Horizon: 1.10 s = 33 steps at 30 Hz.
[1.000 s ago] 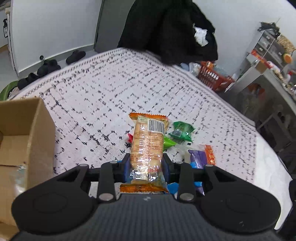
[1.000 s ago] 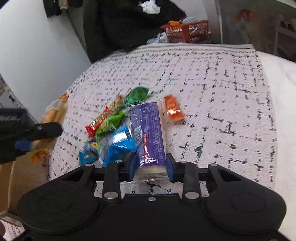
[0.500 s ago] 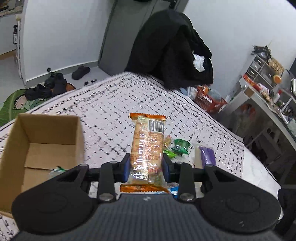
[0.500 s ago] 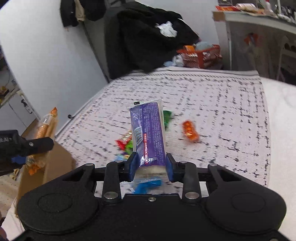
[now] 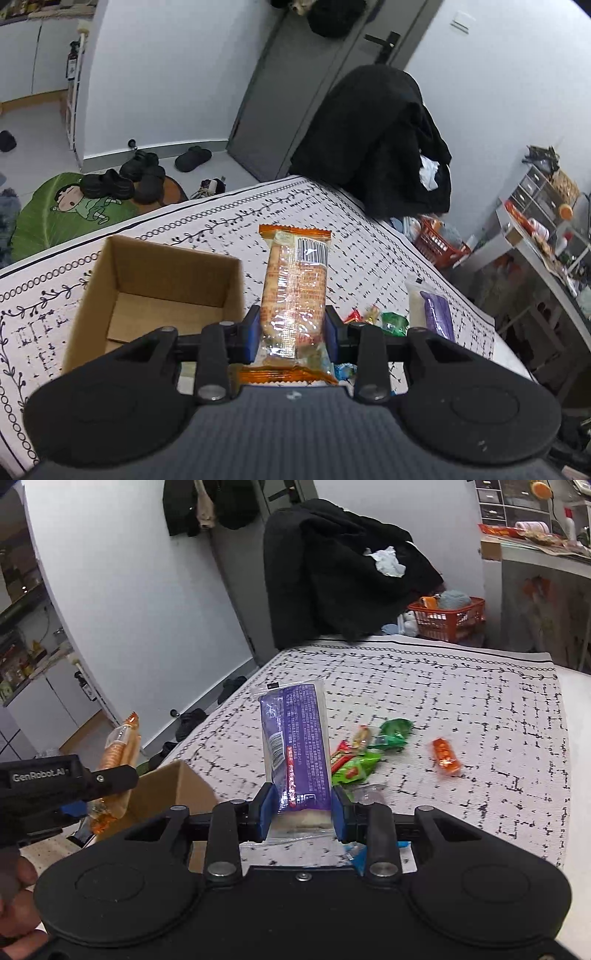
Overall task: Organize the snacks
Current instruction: 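Lift the wafer bar with the left tool while the right tool lifts the purple bar, then lower both bars into the cardboard box and open both tools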
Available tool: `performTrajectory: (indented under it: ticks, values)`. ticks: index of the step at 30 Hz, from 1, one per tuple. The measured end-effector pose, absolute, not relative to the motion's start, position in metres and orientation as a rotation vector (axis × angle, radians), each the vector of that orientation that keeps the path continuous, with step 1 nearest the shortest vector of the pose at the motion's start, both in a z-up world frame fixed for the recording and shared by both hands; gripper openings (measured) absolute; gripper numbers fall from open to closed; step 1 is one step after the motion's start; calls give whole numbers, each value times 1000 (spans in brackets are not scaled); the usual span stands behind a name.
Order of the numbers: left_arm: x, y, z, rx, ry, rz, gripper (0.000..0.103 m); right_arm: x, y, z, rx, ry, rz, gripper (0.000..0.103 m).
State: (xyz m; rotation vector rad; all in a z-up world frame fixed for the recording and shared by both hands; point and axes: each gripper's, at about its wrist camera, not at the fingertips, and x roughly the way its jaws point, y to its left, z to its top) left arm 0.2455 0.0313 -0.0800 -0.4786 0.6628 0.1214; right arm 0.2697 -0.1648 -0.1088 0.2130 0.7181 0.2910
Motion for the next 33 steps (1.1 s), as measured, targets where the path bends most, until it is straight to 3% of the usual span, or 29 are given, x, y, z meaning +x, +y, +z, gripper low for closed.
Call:
performTrajectory:
  ticks: [33]
  values:
    - [223,138,-108,-762,675,193,34,249,-29,-92,147,738,382,32]
